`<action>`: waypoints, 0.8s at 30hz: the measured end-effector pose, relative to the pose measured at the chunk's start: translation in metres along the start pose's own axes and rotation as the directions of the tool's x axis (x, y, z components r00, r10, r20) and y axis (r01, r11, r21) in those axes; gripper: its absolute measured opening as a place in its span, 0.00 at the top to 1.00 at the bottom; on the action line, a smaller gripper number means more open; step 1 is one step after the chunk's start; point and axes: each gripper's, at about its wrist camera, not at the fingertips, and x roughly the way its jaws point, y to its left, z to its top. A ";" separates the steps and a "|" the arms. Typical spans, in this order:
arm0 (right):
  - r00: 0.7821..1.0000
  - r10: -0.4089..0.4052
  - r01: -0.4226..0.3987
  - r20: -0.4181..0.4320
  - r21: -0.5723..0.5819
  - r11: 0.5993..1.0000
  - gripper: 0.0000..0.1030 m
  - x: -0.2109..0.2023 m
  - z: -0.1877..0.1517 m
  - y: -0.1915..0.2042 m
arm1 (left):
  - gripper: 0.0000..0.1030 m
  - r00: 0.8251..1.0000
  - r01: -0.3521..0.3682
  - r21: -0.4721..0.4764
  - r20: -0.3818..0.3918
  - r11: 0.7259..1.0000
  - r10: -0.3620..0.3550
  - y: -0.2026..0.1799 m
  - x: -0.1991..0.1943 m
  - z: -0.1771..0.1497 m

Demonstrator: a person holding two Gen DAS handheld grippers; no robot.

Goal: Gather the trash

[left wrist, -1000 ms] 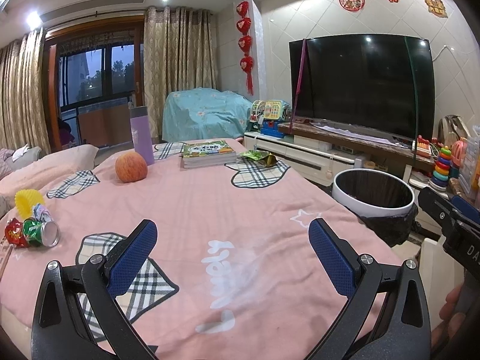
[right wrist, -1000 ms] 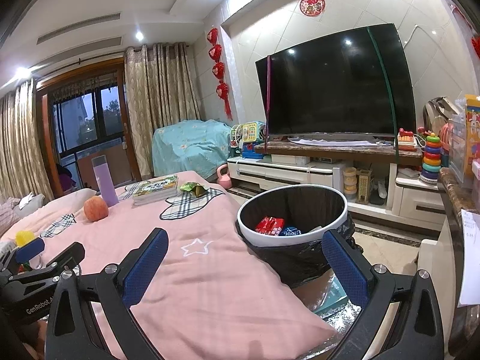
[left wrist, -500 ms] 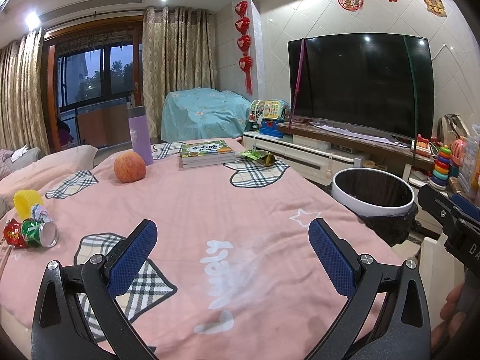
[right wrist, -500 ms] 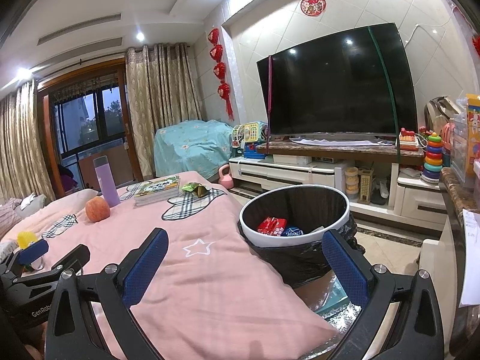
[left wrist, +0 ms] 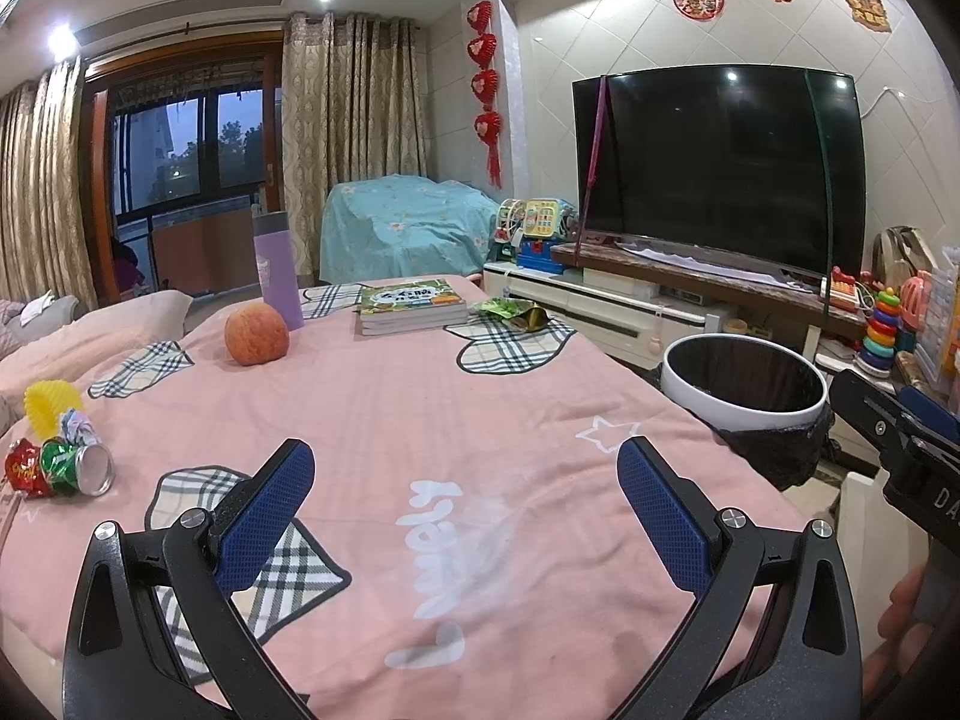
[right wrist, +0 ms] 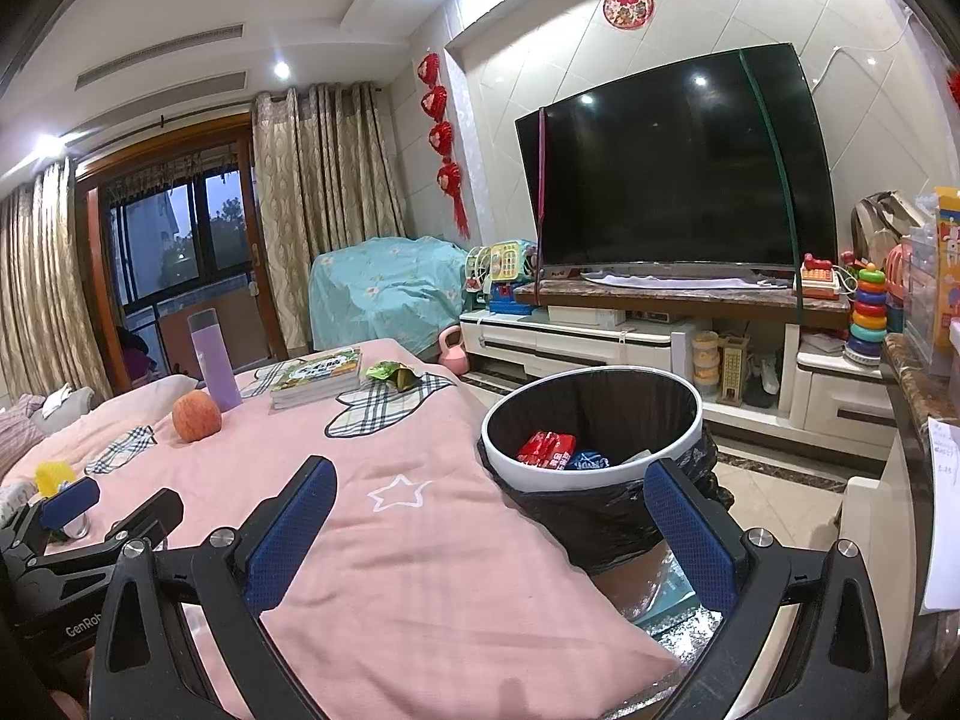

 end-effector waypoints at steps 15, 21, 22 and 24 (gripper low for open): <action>1.000 0.003 -0.003 -0.009 -0.001 1.000 0.00 0.003 -0.001 -0.001 | 0.00 1.000 0.004 0.001 -0.003 1.000 -0.004 0.000 0.002 0.000; 1.000 0.004 -0.004 -0.015 -0.002 1.000 0.00 0.005 -0.001 -0.001 | 0.00 1.000 0.014 -0.001 -0.002 1.000 -0.014 0.000 0.005 -0.001; 1.000 0.004 -0.004 -0.016 -0.003 1.000 0.00 0.005 -0.002 0.000 | 0.00 1.000 0.017 -0.001 -0.002 1.000 -0.017 0.000 0.006 -0.001; 1.000 0.004 -0.004 -0.019 -0.004 1.000 0.00 0.006 -0.002 0.000 | 0.00 1.000 0.018 -0.002 -0.002 1.000 -0.018 0.001 0.007 -0.001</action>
